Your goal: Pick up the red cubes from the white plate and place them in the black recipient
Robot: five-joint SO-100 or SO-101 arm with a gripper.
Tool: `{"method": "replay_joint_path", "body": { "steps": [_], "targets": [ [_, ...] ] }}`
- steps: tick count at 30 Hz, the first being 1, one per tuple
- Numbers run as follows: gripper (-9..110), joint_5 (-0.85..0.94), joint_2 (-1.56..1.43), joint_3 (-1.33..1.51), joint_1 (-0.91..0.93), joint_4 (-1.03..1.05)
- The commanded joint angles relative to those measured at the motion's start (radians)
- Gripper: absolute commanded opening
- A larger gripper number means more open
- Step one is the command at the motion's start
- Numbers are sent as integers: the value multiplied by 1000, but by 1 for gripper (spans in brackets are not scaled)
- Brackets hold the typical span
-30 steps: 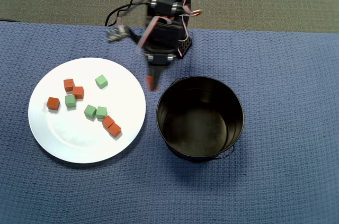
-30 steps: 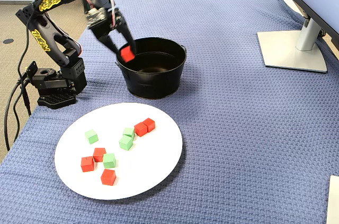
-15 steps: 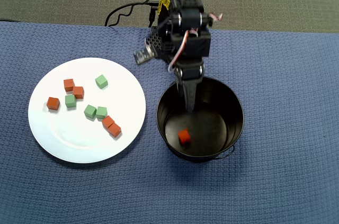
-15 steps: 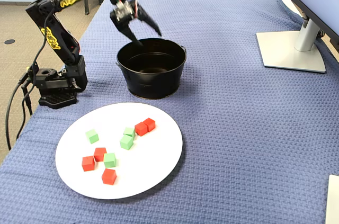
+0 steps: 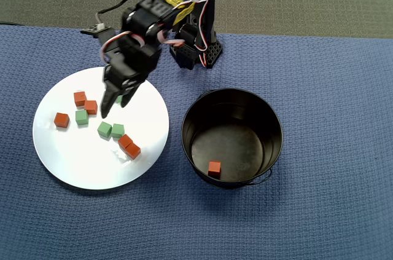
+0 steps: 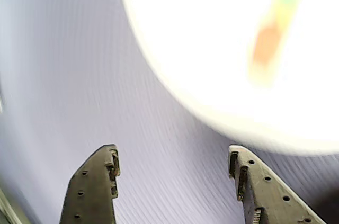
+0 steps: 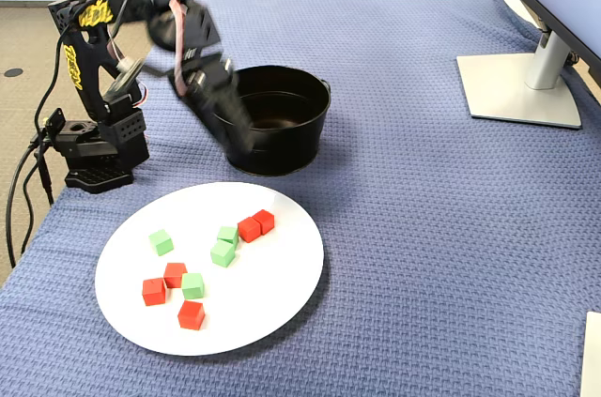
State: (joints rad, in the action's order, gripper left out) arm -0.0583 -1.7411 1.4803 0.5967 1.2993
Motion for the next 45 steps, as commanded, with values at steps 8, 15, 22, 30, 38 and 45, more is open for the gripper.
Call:
{"method": "replay_joint_path", "body": {
  "steps": [8,15,22,30,38,45],
  "targets": [
    [12,-319,265,-135,-46,-23],
    [14,-322,426,-239,-114,0],
    [18,-66,497,-241,-149,-29],
    [20,21,560,-241,-160,-18],
    [18,31,604,-253,-155,-21],
    [17,55,638,-281,-150,-25]
  ]
}}
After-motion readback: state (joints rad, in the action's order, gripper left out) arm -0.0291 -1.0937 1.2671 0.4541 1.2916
